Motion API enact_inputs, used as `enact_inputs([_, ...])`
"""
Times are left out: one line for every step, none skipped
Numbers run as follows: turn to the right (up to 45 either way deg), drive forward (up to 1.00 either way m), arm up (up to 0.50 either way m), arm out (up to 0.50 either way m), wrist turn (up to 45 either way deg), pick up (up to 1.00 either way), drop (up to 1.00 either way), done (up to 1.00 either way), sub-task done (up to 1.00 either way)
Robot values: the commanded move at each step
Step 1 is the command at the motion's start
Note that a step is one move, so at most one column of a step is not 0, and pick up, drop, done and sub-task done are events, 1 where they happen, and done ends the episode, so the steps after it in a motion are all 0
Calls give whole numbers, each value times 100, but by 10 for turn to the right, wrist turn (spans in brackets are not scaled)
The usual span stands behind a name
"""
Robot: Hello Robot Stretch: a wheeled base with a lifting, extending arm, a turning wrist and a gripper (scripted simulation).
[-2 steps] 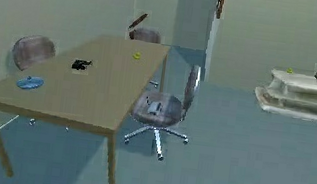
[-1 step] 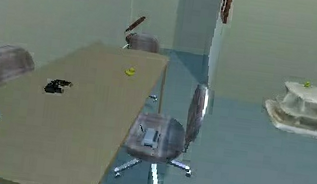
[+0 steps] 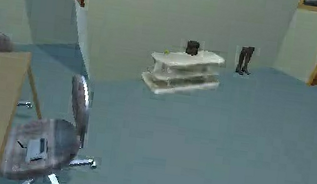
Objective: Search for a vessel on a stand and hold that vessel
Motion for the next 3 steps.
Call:
enact_inputs([0,85,0,0,0,0,0,0,0])
enact_inputs([360,0,0,0,0,0,0,0,0])
enact_inputs([30,0,0,0,0,0,0,0,0])
